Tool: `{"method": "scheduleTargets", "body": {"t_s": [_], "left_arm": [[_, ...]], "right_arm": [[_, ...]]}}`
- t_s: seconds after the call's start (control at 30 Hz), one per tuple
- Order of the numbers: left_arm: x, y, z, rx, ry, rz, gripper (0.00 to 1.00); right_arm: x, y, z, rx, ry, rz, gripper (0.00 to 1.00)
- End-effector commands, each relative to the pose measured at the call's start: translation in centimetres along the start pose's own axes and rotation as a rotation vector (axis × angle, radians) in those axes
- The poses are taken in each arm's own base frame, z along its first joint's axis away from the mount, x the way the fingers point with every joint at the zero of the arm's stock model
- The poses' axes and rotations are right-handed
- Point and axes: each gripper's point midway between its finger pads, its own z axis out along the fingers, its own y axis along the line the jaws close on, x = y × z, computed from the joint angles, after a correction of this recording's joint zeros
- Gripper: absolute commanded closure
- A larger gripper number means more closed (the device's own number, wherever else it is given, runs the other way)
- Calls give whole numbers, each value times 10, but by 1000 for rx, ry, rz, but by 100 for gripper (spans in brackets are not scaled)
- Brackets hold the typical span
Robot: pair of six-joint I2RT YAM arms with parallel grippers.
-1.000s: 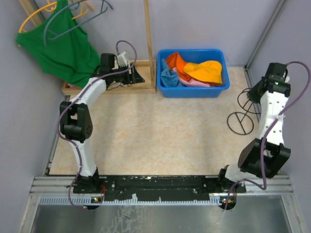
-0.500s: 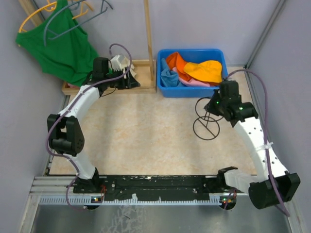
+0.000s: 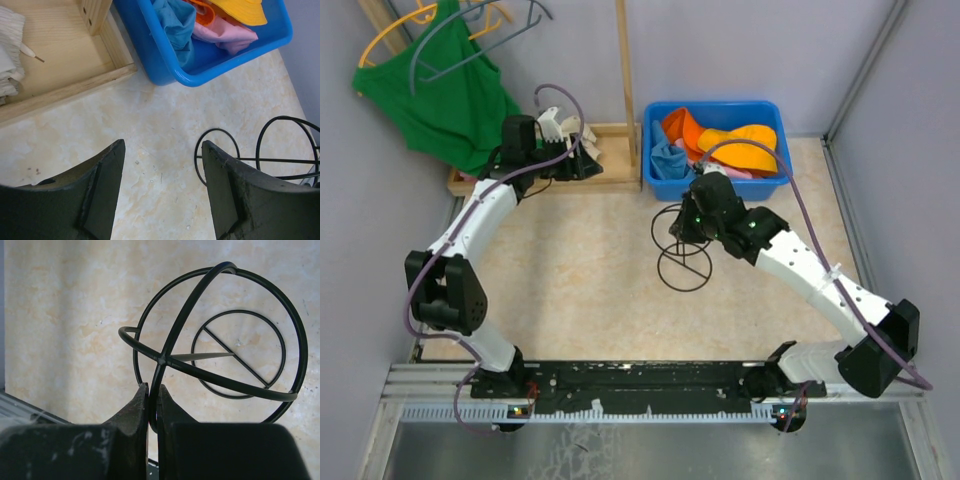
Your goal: Stack the hats
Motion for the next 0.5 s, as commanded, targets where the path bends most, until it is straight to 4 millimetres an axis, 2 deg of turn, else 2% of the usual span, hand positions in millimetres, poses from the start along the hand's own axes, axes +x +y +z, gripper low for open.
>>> {"method": "scheduleTargets", "body": {"t_s": [0.0,0.3,0.47], "left_arm": [[-6,-4,-15,-26,-26,14,31],[-4,-5,-19,-36,-29,3,31],[-5,-7,-19,-28,-31,-5,31]], "right_arm": [[-34,31,-7,-83,-117,21,100],[-30,45,0,-145,-102,20,100],[-35,51,-6,-154,-99,16,100]]}}
